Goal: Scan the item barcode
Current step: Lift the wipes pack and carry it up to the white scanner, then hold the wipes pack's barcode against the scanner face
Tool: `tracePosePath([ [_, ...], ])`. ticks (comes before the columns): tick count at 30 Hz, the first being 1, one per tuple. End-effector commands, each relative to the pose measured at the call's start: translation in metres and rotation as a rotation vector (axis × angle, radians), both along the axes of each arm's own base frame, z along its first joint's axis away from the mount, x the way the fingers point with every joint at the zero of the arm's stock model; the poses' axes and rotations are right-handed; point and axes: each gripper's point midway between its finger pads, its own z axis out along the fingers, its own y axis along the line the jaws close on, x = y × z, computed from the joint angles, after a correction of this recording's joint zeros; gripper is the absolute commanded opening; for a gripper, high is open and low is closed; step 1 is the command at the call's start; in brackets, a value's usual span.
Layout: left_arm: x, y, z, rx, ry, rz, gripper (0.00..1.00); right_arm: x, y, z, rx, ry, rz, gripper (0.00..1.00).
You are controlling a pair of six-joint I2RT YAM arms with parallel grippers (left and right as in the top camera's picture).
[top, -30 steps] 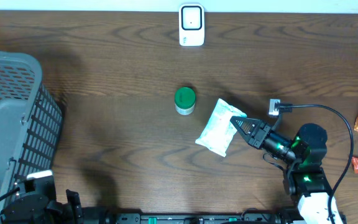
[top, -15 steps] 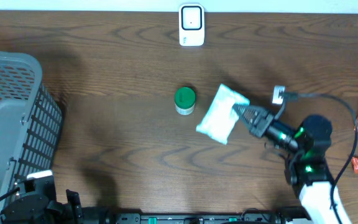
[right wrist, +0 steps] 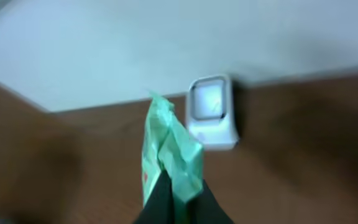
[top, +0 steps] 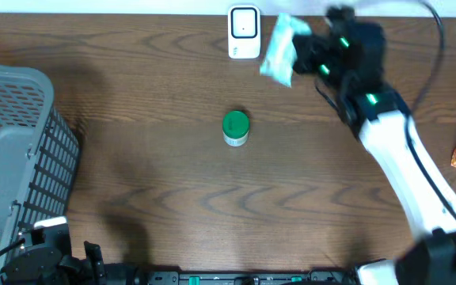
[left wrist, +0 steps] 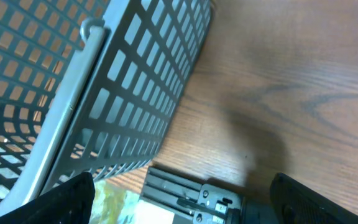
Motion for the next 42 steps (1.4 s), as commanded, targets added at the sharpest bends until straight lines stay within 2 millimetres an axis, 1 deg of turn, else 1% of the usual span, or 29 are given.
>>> tracePosePath([
  [1,-0.002,0.001,0.001,0.008,-0.003,0.004,0.90,0.043,-0.005,0.033,-0.354,-0.165,-0.148,0.01],
  [4,-0.002,0.001,0.001,0.008,-0.003,0.004,0.90,0.069,0.012,0.033,-0.495,-0.216,-0.165,0.02],
  [5,-0.002,0.001,0.001,0.008,-0.003,0.004,0.90,0.076,0.018,0.031,-0.531,-0.229,-0.165,0.02],
  [6,-0.002,0.001,0.001,0.008,-0.003,0.004,0.90,0.089,0.027,0.027,-0.580,-0.257,-0.171,0.02],
  [7,-0.002,0.001,0.001,0.008,-0.003,0.004,0.90,0.095,0.032,0.024,-0.604,-0.273,-0.174,0.02],
  [9,-0.002,0.001,0.001,0.008,-0.003,0.004,0.90,0.109,0.039,0.016,-0.662,-0.314,-0.193,0.01],
  [11,-0.002,0.001,0.001,0.008,-0.003,0.004,0.90,0.119,0.041,0.007,-0.725,-0.347,-0.237,0.01],
  [14,-0.002,0.001,0.001,0.008,-0.003,0.004,0.90,0.128,0.047,-0.005,-0.821,-0.393,-0.273,0.02],
  [18,-0.002,0.001,0.001,0.008,-0.003,0.004,0.90,0.137,0.065,-0.014,-0.880,-0.476,-0.274,0.02],
  [21,-0.002,0.001,0.001,0.008,-0.003,0.004,0.90,0.142,0.070,-0.022,-0.872,-0.515,-0.289,0.02],
  [23,-0.002,0.001,0.001,0.008,-0.003,0.004,0.90,0.147,0.072,-0.032,-0.867,-0.523,-0.294,0.02],
  [27,-0.002,0.001,0.001,0.008,-0.003,0.004,0.90,0.154,0.081,-0.062,-0.867,-0.525,-0.259,0.02],
  [30,-0.002,0.001,0.001,0.008,-0.003,0.004,0.90,0.159,0.094,-0.087,-0.876,-0.541,-0.188,0.02],
  [32,-0.002,0.001,0.001,0.008,-0.003,0.004,0.90,0.161,0.098,-0.101,-0.894,-0.545,-0.169,0.02],
  [34,-0.002,0.001,0.001,0.008,-0.003,0.004,0.90,0.162,0.102,-0.121,-0.931,-0.535,-0.143,0.01],
  [36,-0.002,0.001,0.001,0.008,-0.003,0.004,0.90,0.161,0.106,-0.134,-0.956,-0.526,-0.124,0.01],
  [39,-0.002,0.001,0.001,0.008,-0.003,0.004,0.90,0.159,0.109,-0.140,-0.970,-0.511,-0.105,0.01],
  [42,-0.002,0.001,0.001,0.008,-0.003,0.004,0.90,0.157,0.115,-0.138,-0.973,-0.520,-0.098,0.01],
])
